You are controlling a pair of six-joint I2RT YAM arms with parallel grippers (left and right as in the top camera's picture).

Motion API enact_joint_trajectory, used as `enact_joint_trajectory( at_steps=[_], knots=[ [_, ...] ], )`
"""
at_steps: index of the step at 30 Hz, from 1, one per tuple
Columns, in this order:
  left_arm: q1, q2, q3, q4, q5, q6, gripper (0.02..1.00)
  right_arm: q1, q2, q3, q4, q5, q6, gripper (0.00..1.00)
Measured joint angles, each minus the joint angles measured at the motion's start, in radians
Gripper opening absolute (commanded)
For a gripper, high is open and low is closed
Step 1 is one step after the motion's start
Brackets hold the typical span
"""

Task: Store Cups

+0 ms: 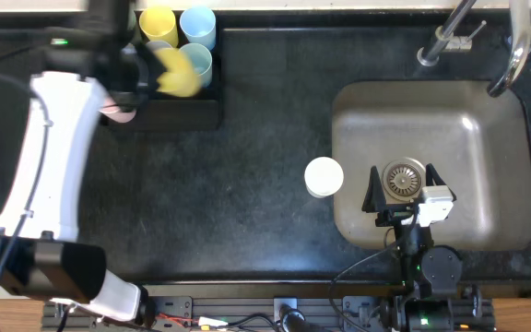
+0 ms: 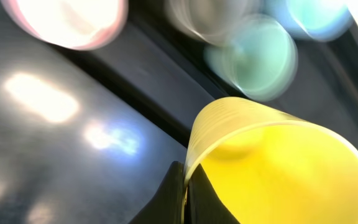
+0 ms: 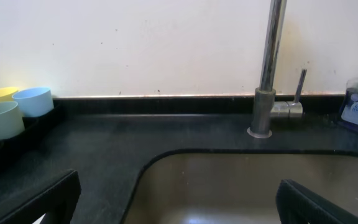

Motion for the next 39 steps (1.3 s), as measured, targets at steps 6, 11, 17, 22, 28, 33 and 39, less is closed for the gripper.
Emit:
enact_joint_trajectory(
  at_steps=[6,11,17,22,28,33,39],
  knots=[
    [0.069,0.064,-0.024,-0.044,-0.042,-0.107,0.036,0.0,0.0,0.0,0.0,0.0,0.0,0.998],
    [0.068,0.121,-0.028,-0.051,-0.085,-0.231,0.036,0.0,0.0,0.0,0.0,0.0,0.0,0.998],
    [0.068,0.155,-0.028,-0.049,-0.121,-0.342,0.036,0.0,0.0,0.0,0.0,0.0,0.0,0.996],
    [0.068,0.201,-0.028,-0.008,-0.13,-0.375,0.036,0.0,0.0,0.0,-0.001,0.0,0.0,0.998],
    [0.068,0.23,-0.028,-0.002,-0.134,-0.394,0.036,0.0,0.0,0.0,0.0,0.0,0.0,0.998],
    [0.068,0.255,-0.028,0.009,-0.134,-0.397,0.038,0.0,0.0,0.0,-0.001,0.0,0.0,0.998],
    [0.068,0.282,-0.028,0.019,-0.138,-0.397,0.036,0.0,0.0,0.0,0.0,0.0,0.0,0.998]
  ],
)
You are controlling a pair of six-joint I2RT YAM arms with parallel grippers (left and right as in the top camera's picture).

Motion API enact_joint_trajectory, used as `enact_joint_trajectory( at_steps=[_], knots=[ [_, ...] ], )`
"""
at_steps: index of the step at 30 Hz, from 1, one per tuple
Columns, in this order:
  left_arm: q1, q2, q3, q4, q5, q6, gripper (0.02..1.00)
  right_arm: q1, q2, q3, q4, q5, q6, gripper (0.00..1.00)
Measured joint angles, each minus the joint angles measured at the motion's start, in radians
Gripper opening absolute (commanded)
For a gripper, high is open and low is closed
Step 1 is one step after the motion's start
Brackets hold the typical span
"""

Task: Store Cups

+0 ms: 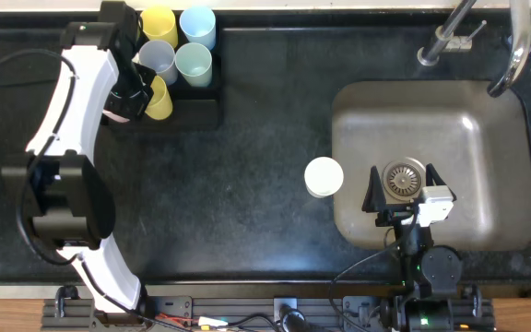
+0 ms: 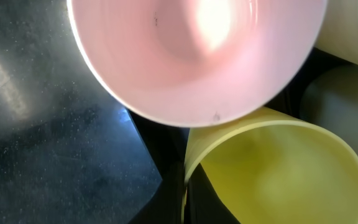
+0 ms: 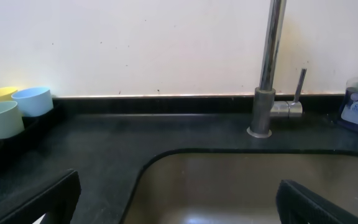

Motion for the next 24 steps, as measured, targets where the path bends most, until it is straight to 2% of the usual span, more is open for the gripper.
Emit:
enact_joint_trajectory(
  at_steps=[8,9,10,11,24],
  knots=[
    [0.0,0.014,0.0,0.002,-0.003,0.0,0.04,0.0,0.0,0.0,0.0,0.0,0.0,0.996],
    [0.0,0.014,0.0,0.002,-0.003,0.0,0.097,0.0,0.0,0.0,0.0,0.0,0.0,0.998],
    [0.0,0.014,0.0,0.002,-0.004,0.0,0.391,0.0,0.0,0.0,0.0,0.0,0.0,0.998],
    [0.0,0.014,0.0,0.003,-0.005,0.0,0.998,0.0,0.0,0.0,0.0,0.0,0.0,0.998],
    [0.0,-0.01,-0.002,0.005,-0.014,-0.007,0.998,0.0,0.0,0.0,0.0,0.0,0.0,0.998]
  ],
)
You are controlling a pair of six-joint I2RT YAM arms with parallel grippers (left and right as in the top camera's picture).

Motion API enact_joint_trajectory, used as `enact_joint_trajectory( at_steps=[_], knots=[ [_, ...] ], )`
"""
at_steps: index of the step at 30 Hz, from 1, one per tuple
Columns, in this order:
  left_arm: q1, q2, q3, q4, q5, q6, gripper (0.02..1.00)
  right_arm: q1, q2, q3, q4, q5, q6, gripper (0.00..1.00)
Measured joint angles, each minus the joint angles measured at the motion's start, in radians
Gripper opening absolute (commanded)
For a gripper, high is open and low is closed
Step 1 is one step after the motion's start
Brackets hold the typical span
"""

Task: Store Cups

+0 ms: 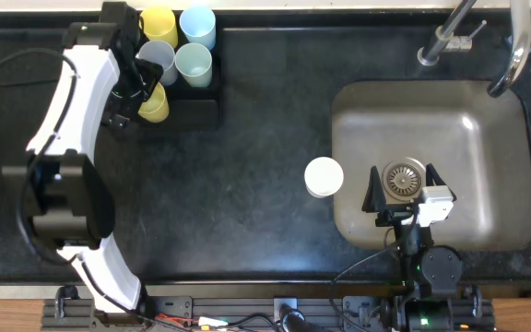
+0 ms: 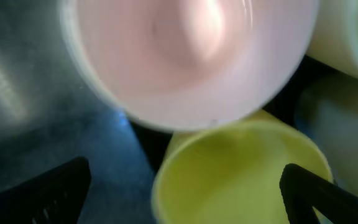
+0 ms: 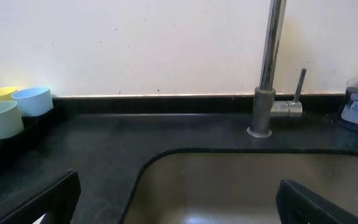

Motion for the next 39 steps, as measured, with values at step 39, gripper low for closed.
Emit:
enact_joint_trajectory(
  at_steps=[39],
  knots=[
    [0.031,-1.989,-1.742,1.17,0.169,1.278,0.998,0.0,0.0,0.0,0.0,-0.001,0.0,0.996]
  ],
)
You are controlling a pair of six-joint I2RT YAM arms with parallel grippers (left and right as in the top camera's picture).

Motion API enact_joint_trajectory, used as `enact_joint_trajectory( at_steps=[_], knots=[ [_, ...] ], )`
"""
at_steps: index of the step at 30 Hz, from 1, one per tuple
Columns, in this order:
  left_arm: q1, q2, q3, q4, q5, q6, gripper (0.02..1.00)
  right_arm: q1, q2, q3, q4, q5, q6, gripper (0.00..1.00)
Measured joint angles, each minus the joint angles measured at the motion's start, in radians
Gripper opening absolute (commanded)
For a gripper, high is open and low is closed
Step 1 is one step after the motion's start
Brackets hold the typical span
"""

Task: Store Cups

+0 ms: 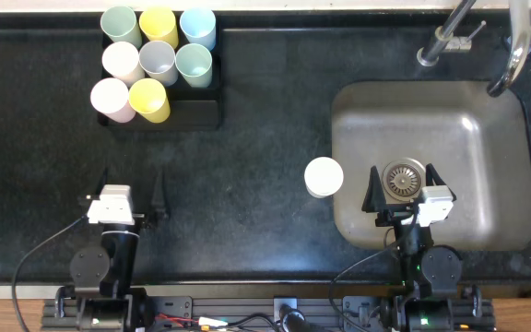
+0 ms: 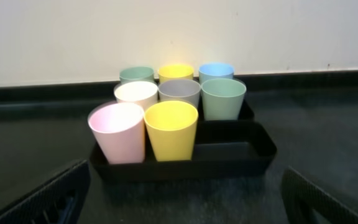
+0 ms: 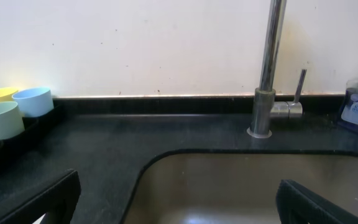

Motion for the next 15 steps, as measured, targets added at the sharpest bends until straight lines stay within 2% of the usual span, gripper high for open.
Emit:
enact_joint_trajectory(
  at_steps=[15],
  knots=[
    [0.0,-0.014,-0.015,-0.02,0.002,-0.047,0.998,0.0,0.0,0.0,0.0,0.0,0.0,0.998]
  ],
)
